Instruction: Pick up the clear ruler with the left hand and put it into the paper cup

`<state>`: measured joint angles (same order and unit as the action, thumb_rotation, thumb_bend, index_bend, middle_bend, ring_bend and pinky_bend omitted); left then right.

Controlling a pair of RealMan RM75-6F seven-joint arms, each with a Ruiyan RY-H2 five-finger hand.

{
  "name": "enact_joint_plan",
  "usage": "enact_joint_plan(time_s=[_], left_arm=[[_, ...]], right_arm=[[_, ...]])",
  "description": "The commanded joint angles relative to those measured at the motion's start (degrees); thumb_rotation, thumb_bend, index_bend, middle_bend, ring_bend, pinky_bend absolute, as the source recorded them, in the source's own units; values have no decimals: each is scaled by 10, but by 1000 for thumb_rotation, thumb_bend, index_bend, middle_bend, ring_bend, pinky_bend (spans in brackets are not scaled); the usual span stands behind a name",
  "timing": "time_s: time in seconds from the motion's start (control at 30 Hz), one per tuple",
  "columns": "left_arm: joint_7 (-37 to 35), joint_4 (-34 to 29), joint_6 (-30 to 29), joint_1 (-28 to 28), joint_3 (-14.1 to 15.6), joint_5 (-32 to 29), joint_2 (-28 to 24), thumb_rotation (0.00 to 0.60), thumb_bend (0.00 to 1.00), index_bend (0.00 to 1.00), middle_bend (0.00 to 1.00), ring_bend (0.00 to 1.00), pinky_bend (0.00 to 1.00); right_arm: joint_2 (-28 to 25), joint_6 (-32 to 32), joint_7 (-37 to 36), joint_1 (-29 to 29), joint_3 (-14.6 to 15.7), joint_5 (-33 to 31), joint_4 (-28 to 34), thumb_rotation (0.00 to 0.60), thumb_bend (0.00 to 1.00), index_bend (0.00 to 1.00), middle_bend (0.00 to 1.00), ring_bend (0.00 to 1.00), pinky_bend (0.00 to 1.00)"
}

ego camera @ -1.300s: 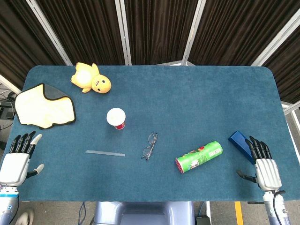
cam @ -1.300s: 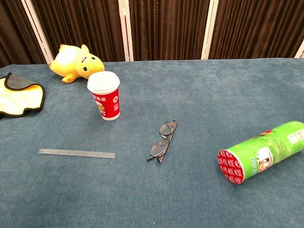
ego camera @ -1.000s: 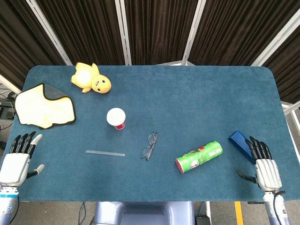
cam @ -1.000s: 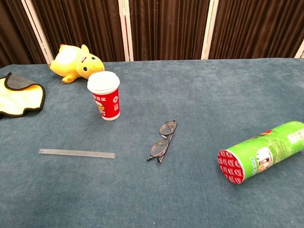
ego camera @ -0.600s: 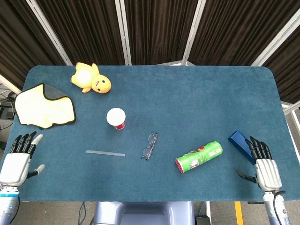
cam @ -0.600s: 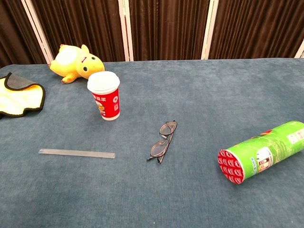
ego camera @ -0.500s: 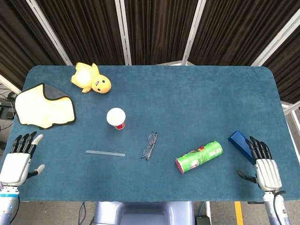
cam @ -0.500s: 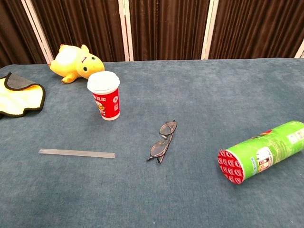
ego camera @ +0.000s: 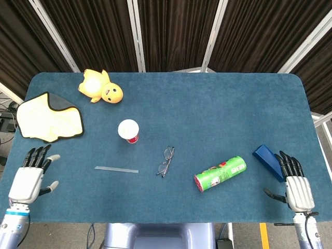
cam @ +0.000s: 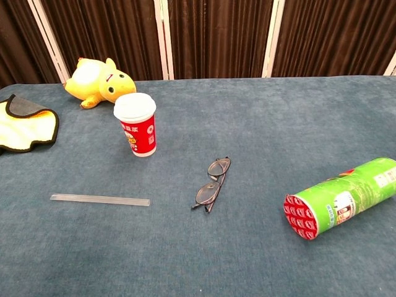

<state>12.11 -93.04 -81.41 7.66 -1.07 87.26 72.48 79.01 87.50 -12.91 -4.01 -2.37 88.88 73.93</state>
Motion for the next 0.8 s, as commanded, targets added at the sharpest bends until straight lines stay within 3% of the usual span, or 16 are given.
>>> enact_joint_plan(time_s=[0.03,0.23,0.47,0.8], left_arm=[[25,-23,25,17,-7,-12,8,600,307,458,0,0,0],[88,-47,83,54,-27,-58,40,600,314,526,0,0,0],[176,-55,138,104,-56,-136,106,600,315,528,0,0,0],[246,-46,148,139,-64,-201,178,600,315,524,0,0,0]], right_arm=[[0,-1,-1,0,0,-1,1,600,59,0,0,0,0],[-1,-4,-5,-1,-2,-4,2,600,59,0,0,0,0],[-3,-9,-12,-1,-4,-9,2,600,59,0,0,0,0],[-7,-12,-22,-1,-5,-13,5,600,59,0,0,0,0]])
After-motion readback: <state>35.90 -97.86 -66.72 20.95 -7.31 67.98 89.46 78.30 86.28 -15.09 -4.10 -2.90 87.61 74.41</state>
